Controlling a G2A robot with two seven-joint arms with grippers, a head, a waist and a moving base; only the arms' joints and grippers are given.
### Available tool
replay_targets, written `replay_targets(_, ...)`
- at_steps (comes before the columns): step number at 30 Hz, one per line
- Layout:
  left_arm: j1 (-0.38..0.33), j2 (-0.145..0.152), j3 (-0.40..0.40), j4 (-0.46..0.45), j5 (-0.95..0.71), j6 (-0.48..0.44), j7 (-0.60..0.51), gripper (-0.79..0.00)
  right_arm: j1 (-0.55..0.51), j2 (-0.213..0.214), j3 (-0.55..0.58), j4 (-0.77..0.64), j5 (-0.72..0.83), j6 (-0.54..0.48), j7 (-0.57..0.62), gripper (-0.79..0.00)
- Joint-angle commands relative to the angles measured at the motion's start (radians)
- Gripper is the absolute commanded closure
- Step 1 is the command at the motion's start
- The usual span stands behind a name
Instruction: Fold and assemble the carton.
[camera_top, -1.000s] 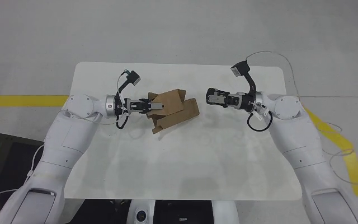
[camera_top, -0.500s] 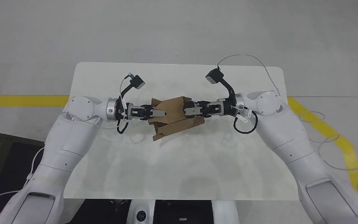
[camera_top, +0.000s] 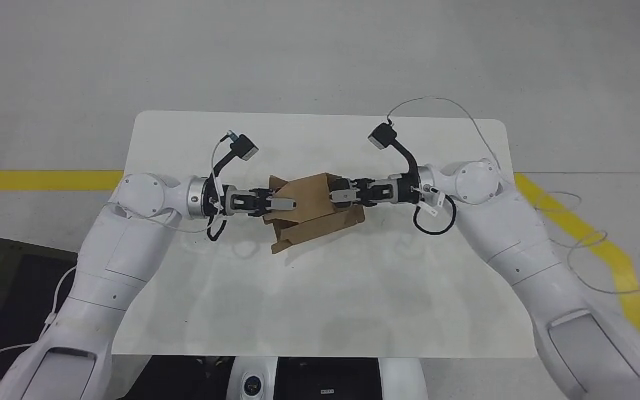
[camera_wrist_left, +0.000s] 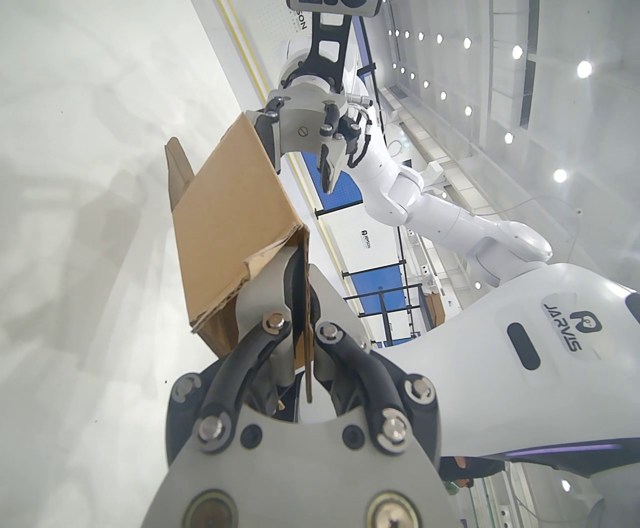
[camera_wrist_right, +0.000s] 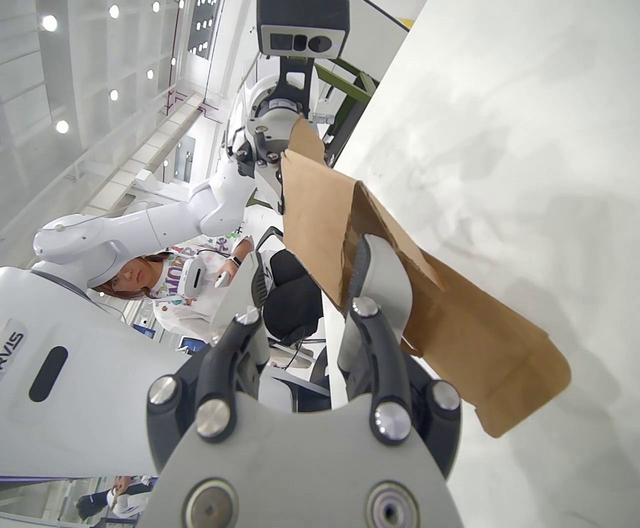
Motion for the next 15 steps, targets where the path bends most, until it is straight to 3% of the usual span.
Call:
replay_targets(1, 0.001, 0.0, 0.0, 0.0, 0.001, 0.0, 0.003, 0.0, 0.009, -0.004, -0.015, 0.012, 0.001, -0.002, -0.002, -0.323)
replay_targets(15, 0.0, -0.001, 0.013, 0.005, 0.001, 0.0, 0.005, 0.0, 0.044, -0.027, -0.082, 0.047, 0.08, -0.008, -0.008, -0.296)
